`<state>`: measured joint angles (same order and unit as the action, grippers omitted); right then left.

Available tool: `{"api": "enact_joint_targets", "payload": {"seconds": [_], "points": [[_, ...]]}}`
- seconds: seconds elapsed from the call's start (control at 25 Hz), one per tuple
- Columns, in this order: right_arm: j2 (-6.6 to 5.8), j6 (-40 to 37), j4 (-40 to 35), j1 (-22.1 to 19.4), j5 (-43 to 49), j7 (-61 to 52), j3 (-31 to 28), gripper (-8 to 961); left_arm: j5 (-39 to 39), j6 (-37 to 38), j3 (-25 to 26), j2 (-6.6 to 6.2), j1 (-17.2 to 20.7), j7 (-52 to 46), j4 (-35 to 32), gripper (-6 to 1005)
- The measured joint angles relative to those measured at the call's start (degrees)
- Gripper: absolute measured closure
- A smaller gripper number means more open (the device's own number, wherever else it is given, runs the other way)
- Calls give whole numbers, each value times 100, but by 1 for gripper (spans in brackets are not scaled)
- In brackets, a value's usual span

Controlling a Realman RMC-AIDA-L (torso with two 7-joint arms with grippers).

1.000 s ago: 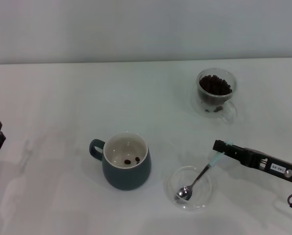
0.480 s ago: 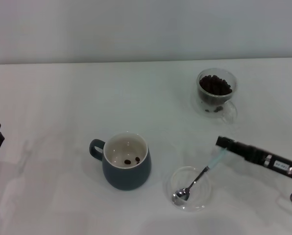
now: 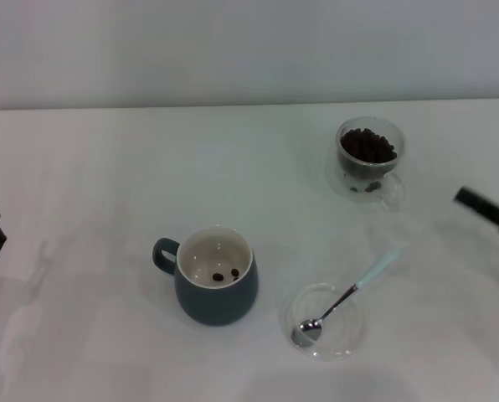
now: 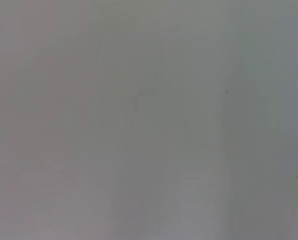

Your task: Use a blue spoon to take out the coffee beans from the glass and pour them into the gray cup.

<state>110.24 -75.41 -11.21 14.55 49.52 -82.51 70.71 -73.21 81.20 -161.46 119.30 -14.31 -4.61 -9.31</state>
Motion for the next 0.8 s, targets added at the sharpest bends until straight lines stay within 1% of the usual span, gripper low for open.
{"api": "enact_joint_targets", "payload": {"seconds": [0.04,0.08,0.16,0.2,0.28,0.36,0.4,0.52,0.6,0.8], "points": [[21,-91,-10,-45,-2,139,-266,524,0,0,0,-2,3,-2,0,198],[72,-189,-30,-84,-4,398,-544,517,0,0,0,-3,7,-6,0,198],[209,-319,-93,-149,-5,1119,-1032,503,-30,0,0,-1,11,-32,-7,198],[298,-345,-137,-179,-8,1625,-1241,496,-65,0,0,1,14,-55,-15,198],[479,-400,-68,-170,-76,3116,-1674,482,-159,0,0,7,16,-107,-36,198],[528,-476,354,-30,-355,4608,-1858,468,-282,-24,0,14,5,-273,-65,197],[529,-497,609,69,-552,5280,-1887,461,-290,-29,0,14,1,-350,-67,197],[546,-429,1122,336,-976,6598,-1903,441,-341,-38,0,5,-1,-646,-48,197],[553,-403,1232,394,-1034,6893,-1924,427,-365,-46,0,-2,3,-773,-19,198],[555,-405,1258,375,-1038,6485,-1944,231,-387,-48,0,0,39,-798,-8,197]]}}
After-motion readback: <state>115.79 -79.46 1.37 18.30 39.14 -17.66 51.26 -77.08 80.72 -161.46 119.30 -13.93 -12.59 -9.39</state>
